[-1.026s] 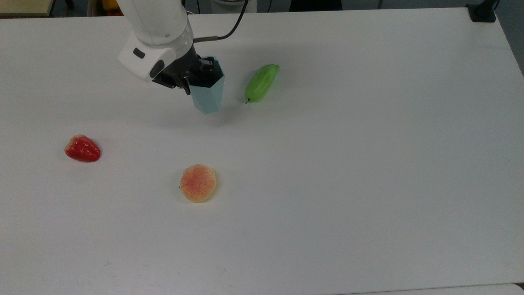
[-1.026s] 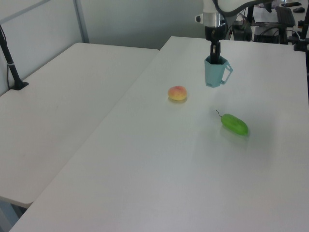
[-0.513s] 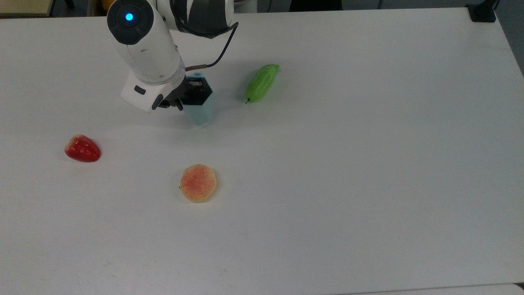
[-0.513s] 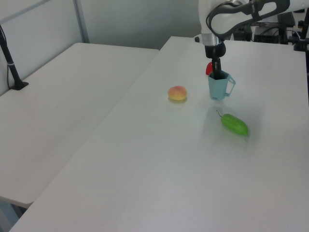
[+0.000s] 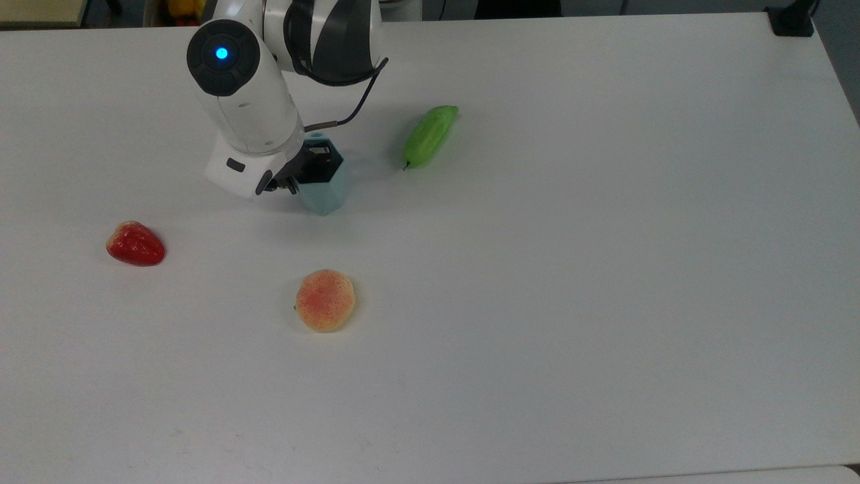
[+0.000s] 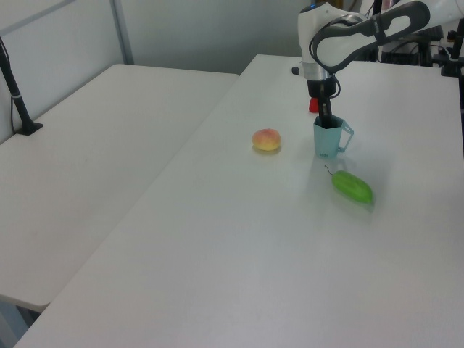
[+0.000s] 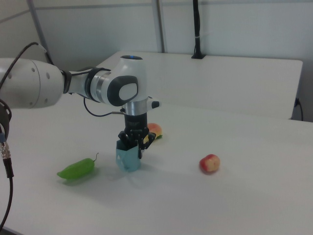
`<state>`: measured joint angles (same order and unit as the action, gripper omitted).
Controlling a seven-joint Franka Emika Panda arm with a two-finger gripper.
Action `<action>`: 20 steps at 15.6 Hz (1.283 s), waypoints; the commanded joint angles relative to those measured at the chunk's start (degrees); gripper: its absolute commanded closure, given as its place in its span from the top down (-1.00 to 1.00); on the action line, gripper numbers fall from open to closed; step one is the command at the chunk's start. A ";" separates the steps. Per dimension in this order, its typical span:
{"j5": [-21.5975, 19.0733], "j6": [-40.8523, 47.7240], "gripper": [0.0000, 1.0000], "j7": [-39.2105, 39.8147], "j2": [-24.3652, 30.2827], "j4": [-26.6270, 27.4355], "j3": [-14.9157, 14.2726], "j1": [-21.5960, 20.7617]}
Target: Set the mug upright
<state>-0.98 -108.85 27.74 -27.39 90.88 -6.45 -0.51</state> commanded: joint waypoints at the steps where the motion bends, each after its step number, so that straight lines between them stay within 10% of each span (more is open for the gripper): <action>1: 0.45 -1.54 -0.05 0.47 1.02 1.14 -0.76 -1.07; 3: 0.45 -1.54 0.68 0.21 1.37 0.79 -0.85 -1.25; 5: 0.45 -1.11 1.00 -0.67 2.51 -0.96 -0.85 -1.33; 20: -1.22 21.39 1.00 -28.51 25.80 -5.01 4.16 -1.25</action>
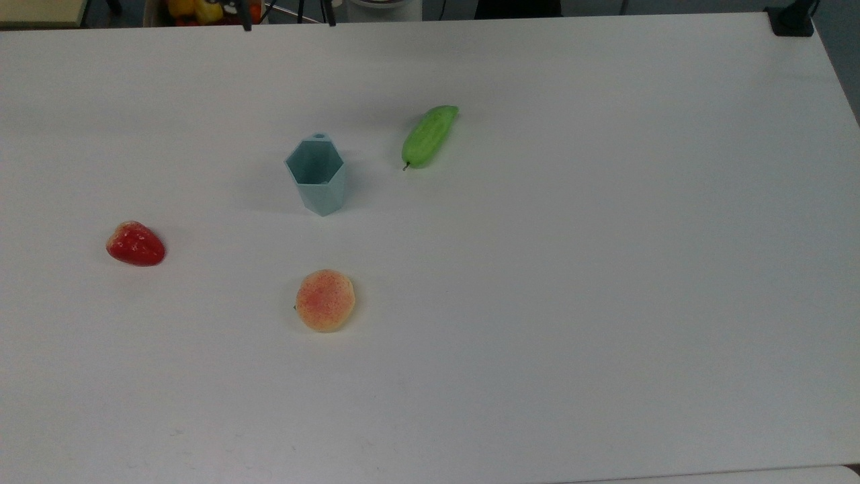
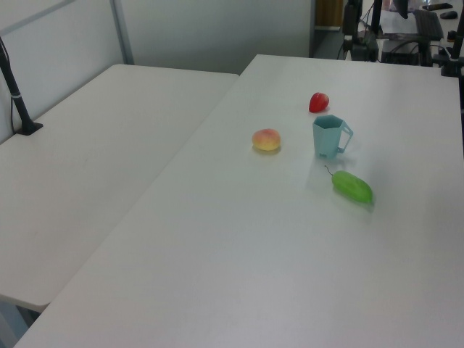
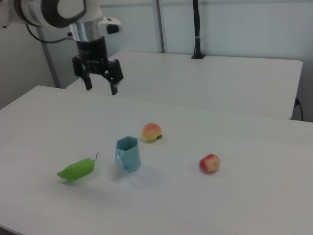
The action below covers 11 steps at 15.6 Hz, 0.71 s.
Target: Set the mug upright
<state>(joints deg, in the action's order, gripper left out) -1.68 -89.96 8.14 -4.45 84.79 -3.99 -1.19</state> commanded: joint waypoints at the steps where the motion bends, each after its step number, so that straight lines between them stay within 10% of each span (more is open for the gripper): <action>1: -0.51 3.29 1.00 -10.06 4.00 1.34 2.31 -0.57; 11: -2.36 -0.28 1.00 -4.20 6.82 5.21 3.11 -0.39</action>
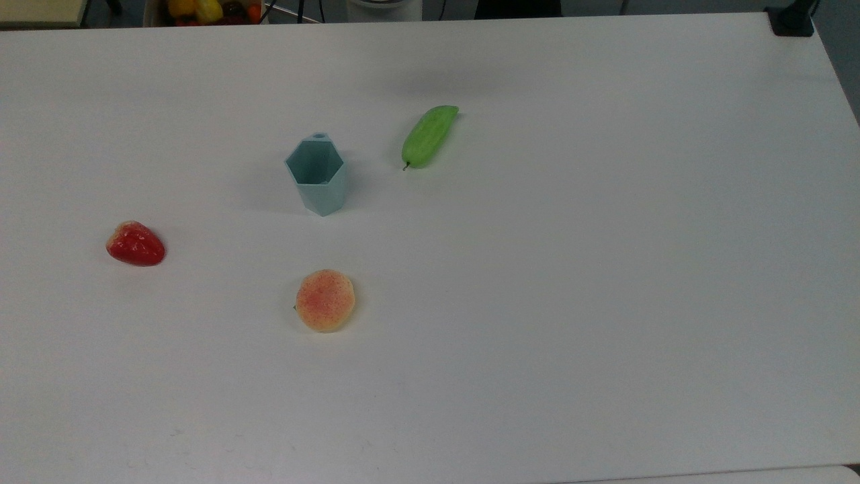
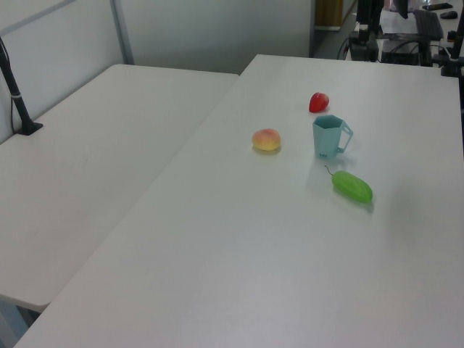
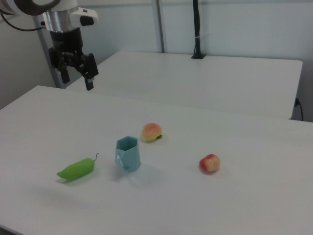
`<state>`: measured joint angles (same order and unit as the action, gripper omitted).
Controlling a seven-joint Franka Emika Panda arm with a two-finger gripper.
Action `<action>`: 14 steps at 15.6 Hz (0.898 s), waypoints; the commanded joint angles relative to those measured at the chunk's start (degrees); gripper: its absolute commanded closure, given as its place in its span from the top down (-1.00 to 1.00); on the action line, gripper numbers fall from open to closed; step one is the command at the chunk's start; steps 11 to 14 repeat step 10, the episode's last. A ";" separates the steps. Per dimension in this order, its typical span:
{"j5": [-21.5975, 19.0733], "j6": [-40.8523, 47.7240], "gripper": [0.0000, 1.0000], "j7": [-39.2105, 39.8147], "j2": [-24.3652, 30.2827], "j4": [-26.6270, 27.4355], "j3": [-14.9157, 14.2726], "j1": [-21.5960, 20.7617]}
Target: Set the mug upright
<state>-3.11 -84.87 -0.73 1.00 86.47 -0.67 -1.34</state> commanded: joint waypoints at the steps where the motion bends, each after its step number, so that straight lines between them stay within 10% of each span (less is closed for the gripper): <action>1: -0.94 -7.13 1.00 6.51 1.20 3.61 -0.47 -0.33; 14: -1.03 -11.81 1.00 9.34 1.11 5.11 -0.92 -0.42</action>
